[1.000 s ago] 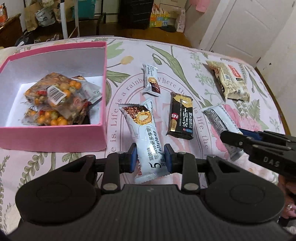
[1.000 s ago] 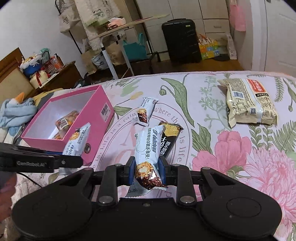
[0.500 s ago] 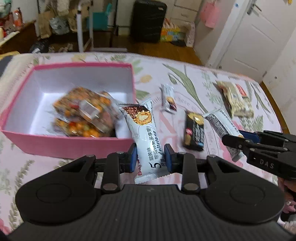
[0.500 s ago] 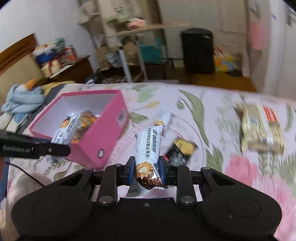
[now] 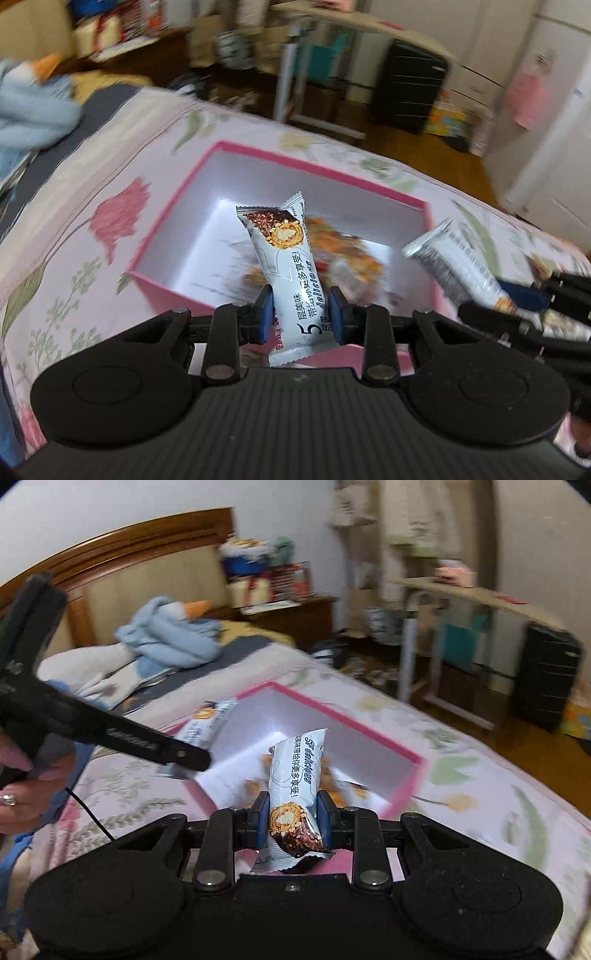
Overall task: Organize snacks
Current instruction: 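Carry both white wafer bars over the pink box, then open the right gripper to release its wafer bar into the box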
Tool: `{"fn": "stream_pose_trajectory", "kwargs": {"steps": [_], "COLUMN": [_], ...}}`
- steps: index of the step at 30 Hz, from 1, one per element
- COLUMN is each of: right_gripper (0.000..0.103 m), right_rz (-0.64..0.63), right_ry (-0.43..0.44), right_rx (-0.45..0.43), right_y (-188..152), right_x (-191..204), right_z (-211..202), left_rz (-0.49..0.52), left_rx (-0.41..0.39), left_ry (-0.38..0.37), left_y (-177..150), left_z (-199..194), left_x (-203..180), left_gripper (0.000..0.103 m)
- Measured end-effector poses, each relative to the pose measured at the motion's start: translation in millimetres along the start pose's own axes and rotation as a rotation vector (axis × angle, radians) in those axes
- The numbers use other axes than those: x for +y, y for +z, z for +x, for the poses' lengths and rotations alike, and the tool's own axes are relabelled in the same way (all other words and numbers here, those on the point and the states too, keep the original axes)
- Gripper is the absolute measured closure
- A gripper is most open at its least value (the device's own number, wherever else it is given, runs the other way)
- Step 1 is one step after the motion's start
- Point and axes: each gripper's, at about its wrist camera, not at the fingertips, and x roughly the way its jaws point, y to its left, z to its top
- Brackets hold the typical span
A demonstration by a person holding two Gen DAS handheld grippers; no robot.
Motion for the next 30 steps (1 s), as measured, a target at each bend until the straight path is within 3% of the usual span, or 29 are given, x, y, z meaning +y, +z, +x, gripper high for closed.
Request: {"fn": "stream_pose_trajectory", "kwargs": {"steps": [5, 10, 13, 15, 21, 30], "right_gripper": [0.072, 0.072, 0.067, 0.064, 0.056, 0.052], "right_rz": [-0.051, -0.078, -0.059, -0.026, 0.067, 0.269], "right_ry": [0.079, 0.076, 0.057, 0.052, 0.036, -0.137], "right_rx": [0.043, 0.108, 0.152, 0.155, 0.09, 0.055], "right_y": [9.3, 14.3, 14.6, 15.8, 15.4, 0.0], "right_x": [14.7, 28.4, 30.5, 29.5, 22.0, -13.2], "right_z": [39.9, 74.5, 93.3, 96.4, 58.4, -28.2], "left_rz": [-0.091, -0.132, -0.141, -0.149, -0.12, -0.016], "left_rx": [0.029, 0.064, 0.02, 0.047, 0.023, 0.013], "left_ry": [0.055, 0.092, 0.106, 0.107, 0.038, -0.112], "left_y": [9.4, 15.7, 13.1, 10.9, 8.7, 3.9], "left_z": [31.0, 55.6, 60.1, 62.2, 36.5, -3.8], "left_x": [26.7, 39.0, 44.2, 49.6, 52.6, 24.6], "left_gripper": [0.073, 0.073, 0.045, 0.044, 0.044, 0.044]}}
